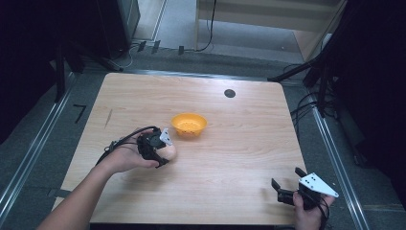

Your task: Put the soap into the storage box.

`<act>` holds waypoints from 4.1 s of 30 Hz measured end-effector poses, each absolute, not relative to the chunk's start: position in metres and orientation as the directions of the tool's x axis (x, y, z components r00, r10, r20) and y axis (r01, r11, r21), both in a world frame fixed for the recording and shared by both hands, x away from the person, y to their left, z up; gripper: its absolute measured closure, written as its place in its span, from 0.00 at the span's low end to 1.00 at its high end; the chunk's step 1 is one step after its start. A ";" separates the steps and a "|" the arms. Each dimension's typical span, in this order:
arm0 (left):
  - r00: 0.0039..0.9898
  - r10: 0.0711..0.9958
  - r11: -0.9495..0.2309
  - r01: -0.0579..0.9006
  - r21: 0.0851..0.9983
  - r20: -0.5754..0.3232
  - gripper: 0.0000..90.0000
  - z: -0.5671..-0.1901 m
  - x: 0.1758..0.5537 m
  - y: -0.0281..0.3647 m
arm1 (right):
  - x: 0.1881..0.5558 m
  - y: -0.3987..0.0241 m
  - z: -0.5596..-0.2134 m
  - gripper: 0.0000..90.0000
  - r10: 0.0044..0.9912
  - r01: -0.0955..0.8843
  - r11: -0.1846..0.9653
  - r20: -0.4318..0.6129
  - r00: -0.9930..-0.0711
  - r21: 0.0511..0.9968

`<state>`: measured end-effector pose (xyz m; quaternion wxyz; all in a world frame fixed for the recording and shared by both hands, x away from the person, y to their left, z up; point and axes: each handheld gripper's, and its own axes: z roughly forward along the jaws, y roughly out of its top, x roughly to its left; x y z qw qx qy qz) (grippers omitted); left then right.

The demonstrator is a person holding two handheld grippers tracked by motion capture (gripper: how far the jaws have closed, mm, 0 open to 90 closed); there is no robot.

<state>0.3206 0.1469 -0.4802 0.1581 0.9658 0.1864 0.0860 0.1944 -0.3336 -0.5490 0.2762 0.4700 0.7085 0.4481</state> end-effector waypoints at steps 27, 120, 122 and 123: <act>0.968 0.247 -0.896 0.211 0.390 0.044 0.37 -0.428 0.375 0.139 | 0.195 -0.333 -0.549 0.00 0.909 0.418 0.170 0.021 -0.415 0.892; 0.969 0.246 -0.918 0.224 0.326 0.030 0.35 -0.456 0.443 0.079 | 0.195 -0.334 -0.549 0.00 0.902 0.418 0.161 0.038 -0.429 0.894; 0.967 0.252 -0.916 0.230 0.329 0.027 0.35 -0.457 0.442 0.080 | 0.195 -0.334 -0.549 0.00 0.902 0.416 0.162 0.036 -0.430 0.895; 0.967 0.255 -0.916 0.232 0.329 0.029 0.35 -0.457 0.441 0.080 | 0.195 -0.334 -0.549 0.00 0.903 0.416 0.161 0.037 -0.428 0.895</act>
